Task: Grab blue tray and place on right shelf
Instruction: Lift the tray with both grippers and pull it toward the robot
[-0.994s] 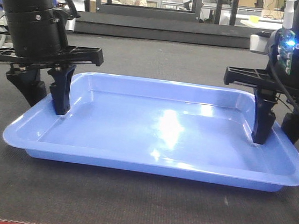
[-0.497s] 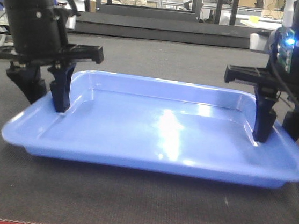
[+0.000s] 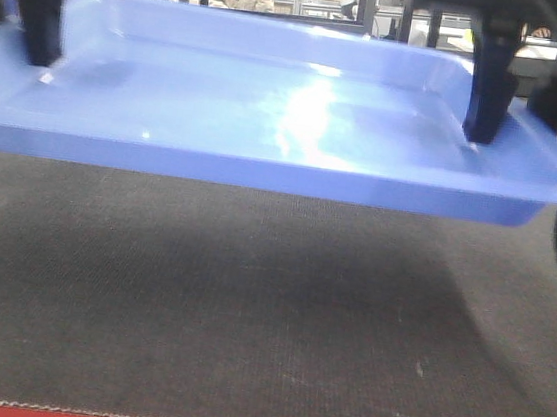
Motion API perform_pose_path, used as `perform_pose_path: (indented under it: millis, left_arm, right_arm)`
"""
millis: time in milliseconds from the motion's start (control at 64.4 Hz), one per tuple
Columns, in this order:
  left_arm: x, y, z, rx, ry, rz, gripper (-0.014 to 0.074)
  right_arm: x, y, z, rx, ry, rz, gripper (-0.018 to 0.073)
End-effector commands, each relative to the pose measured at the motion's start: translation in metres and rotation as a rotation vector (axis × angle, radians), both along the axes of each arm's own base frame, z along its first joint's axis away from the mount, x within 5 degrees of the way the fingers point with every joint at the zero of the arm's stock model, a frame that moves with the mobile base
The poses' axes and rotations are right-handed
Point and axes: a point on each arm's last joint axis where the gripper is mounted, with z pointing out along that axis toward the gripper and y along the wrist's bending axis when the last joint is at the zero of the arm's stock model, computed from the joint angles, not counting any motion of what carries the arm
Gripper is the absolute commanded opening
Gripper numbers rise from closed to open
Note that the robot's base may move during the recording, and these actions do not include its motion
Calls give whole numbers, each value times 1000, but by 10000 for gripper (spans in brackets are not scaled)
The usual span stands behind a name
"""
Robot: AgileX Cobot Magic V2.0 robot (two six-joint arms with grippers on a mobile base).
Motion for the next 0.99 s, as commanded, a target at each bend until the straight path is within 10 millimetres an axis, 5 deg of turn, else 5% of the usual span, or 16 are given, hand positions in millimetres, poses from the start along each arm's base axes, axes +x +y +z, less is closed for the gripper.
perform_pose_path:
  millis: [0, 404, 978]
  left_arm:
    - [-33, 1, 23, -44, -70, 30, 54]
    - [-99, 20, 2, -115, -34, 67, 54]
    - [-106, 26, -3, -83, -22, 2, 54]
  right_arm:
    - [-22, 2, 34, 48, -111, 1, 243]
    - [-94, 6, 14, 91, -103, 17, 243]
    - [-100, 4, 7, 89, -90, 18, 243]
